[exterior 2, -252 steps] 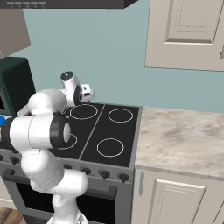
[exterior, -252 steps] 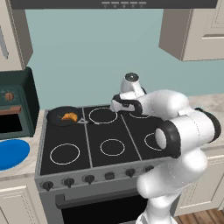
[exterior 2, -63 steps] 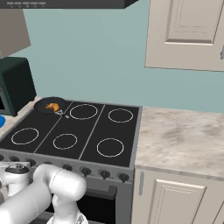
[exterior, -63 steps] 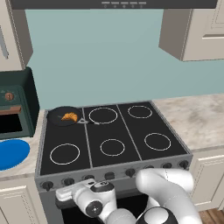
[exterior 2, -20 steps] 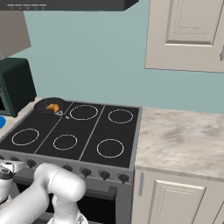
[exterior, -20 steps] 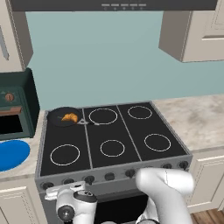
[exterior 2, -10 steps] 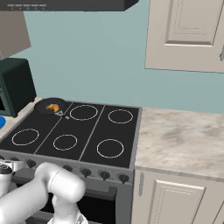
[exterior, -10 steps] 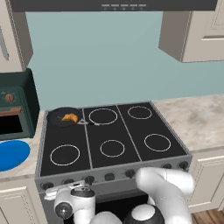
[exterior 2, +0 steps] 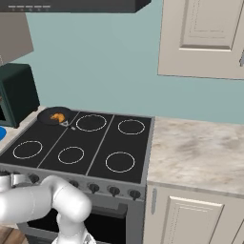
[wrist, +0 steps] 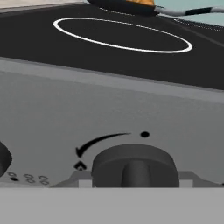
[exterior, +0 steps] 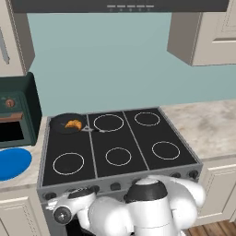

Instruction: Pick the croissant and place it on the pan. Then turn on the stove to warm the croissant.

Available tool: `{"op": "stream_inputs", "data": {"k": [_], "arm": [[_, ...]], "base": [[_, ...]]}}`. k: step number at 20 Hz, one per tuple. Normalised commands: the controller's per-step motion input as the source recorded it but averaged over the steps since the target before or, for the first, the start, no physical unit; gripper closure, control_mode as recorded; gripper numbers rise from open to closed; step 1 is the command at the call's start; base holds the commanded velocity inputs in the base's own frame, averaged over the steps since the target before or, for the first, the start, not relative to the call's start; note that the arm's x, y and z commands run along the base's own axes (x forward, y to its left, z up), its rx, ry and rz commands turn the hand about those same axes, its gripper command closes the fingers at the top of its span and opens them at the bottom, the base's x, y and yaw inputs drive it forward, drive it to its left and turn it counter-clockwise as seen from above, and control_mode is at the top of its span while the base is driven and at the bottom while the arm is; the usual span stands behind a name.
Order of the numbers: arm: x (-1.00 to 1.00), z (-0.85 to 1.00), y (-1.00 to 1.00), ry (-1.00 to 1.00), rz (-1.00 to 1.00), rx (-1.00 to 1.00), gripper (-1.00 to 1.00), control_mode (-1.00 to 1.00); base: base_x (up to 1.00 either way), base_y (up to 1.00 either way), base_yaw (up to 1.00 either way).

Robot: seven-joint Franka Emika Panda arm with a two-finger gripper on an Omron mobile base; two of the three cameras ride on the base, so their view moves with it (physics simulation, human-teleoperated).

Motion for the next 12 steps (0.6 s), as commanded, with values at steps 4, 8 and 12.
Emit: {"op": "stream_inputs", "data": {"k": [4, 8, 12], "arm": [[0.10, 0.00, 0.32, 0.23, 0.40, -0.79, 1.00, -1.00], [0.23, 0.00, 0.32, 0.13, 0.41, -0.71, 1.00, -1.00], [0.28, 0.00, 0.20, 0.15, 0.42, -0.70, 1.00, -1.00]], "base": [[0.00, 0.00, 0.00], [0.00, 0.00, 0.00], [0.00, 0.00, 0.00]]}}
